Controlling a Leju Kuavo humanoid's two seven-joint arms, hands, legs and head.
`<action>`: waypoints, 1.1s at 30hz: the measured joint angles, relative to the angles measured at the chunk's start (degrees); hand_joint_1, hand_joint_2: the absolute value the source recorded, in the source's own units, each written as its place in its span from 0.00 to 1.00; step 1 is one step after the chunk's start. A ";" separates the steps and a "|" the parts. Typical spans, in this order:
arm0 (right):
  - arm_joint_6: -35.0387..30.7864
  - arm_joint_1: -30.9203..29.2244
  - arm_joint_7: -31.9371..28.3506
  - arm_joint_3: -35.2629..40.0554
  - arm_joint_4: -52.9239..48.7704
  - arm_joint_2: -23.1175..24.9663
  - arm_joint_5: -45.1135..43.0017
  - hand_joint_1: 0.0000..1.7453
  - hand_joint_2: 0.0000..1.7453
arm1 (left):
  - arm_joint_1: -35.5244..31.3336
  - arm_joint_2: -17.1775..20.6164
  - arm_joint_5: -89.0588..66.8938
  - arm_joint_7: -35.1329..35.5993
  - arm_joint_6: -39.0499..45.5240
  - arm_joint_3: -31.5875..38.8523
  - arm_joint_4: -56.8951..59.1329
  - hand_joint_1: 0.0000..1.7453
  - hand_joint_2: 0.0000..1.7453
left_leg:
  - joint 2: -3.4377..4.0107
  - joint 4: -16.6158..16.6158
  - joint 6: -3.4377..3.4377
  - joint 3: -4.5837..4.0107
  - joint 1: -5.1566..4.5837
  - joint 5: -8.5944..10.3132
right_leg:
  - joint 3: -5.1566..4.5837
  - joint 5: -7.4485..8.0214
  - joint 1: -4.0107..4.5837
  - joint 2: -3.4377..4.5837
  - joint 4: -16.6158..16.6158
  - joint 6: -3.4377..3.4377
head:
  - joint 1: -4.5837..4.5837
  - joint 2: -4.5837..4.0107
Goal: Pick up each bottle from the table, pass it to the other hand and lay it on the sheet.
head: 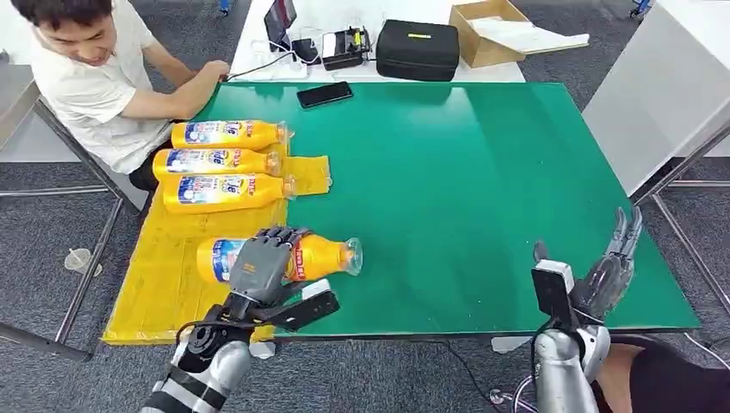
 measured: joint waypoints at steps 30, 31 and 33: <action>4.29 -2.17 -0.04 5.92 0.90 2.10 -4.95 0.00 1.00 | -16.05 -0.35 -2.21 4.33 1.26 7.10 34.66 0.78 1.00 | 0.01 0.00 -0.02 0.14 0.01 0.07 | 0.14 0.12 0.01 0.00 0.02 -0.14 | 0.00 0.00; 4.29 -2.17 -0.04 5.90 0.92 2.10 -4.95 0.00 1.00 | -16.11 -0.39 -2.21 4.33 1.26 7.21 34.79 0.72 1.00 | 0.01 0.00 -0.02 0.14 0.01 0.07 | 0.15 0.12 0.02 0.00 0.02 -0.14 | 0.00 0.00; 4.29 -2.17 -0.04 5.90 0.96 2.10 -4.95 0.00 1.00 | -16.29 -0.41 -2.21 4.33 1.26 7.28 35.04 0.06 1.00 | 0.01 0.00 -0.02 0.14 0.01 0.07 | 0.15 0.12 0.02 0.00 0.02 -0.14 | 0.00 0.00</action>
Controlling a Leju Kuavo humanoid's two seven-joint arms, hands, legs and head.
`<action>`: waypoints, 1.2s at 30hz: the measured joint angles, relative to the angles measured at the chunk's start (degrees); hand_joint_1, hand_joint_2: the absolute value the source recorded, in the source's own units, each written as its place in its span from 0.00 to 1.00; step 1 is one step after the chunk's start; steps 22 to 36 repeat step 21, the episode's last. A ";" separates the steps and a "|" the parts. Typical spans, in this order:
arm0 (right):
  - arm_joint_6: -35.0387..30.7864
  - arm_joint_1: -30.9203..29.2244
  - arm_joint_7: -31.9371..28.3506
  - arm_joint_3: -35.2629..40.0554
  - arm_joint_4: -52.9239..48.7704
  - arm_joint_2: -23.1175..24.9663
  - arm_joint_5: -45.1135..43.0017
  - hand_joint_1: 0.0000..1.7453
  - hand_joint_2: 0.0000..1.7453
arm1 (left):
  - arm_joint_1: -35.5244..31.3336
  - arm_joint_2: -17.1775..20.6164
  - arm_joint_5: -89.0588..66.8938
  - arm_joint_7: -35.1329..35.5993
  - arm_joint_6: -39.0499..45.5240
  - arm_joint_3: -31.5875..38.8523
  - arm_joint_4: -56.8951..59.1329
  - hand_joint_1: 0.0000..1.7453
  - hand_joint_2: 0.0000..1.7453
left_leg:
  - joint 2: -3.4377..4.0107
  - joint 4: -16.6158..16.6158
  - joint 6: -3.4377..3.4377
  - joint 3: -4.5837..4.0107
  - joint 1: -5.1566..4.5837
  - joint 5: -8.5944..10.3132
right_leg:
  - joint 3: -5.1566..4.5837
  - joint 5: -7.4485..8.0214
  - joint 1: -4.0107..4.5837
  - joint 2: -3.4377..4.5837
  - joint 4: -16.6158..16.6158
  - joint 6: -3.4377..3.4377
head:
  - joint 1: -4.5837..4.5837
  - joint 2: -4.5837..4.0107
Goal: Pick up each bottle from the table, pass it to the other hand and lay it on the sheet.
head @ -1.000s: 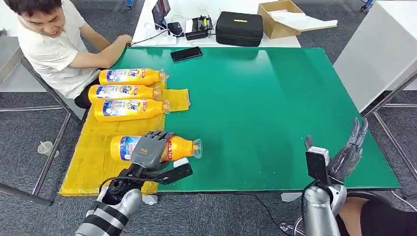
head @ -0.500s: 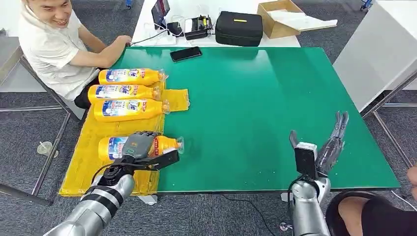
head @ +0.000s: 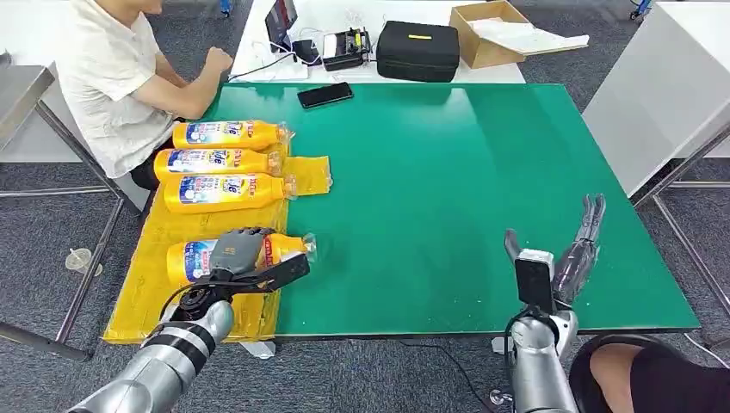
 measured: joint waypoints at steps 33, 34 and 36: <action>3.30 -0.72 0.00 0.61 1.72 -1.00 -8.24 0.00 1.00 | -2.23 -0.31 7.60 -12.10 -8.18 2.80 2.17 0.00 1.00 | -0.10 0.00 0.01 0.04 -0.01 0.01 | 0.11 -0.01 -0.01 -0.08 0.00 0.00 | 0.00 0.00; 3.30 -0.72 0.00 0.61 1.72 -1.00 -8.24 0.00 1.00 | -2.23 -0.31 7.60 -12.10 -8.18 2.80 2.17 0.00 1.00 | -0.10 0.00 0.01 0.04 -0.01 0.01 | 0.11 -0.01 -0.01 -0.08 0.00 0.00 | 0.00 0.00; 3.30 -0.72 0.00 0.61 1.72 -1.00 -8.24 0.00 1.00 | -2.23 -0.31 7.60 -12.10 -8.18 2.80 2.17 0.00 1.00 | -0.10 0.00 0.01 0.04 -0.01 0.01 | 0.11 -0.01 -0.01 -0.08 0.00 0.00 | 0.00 0.00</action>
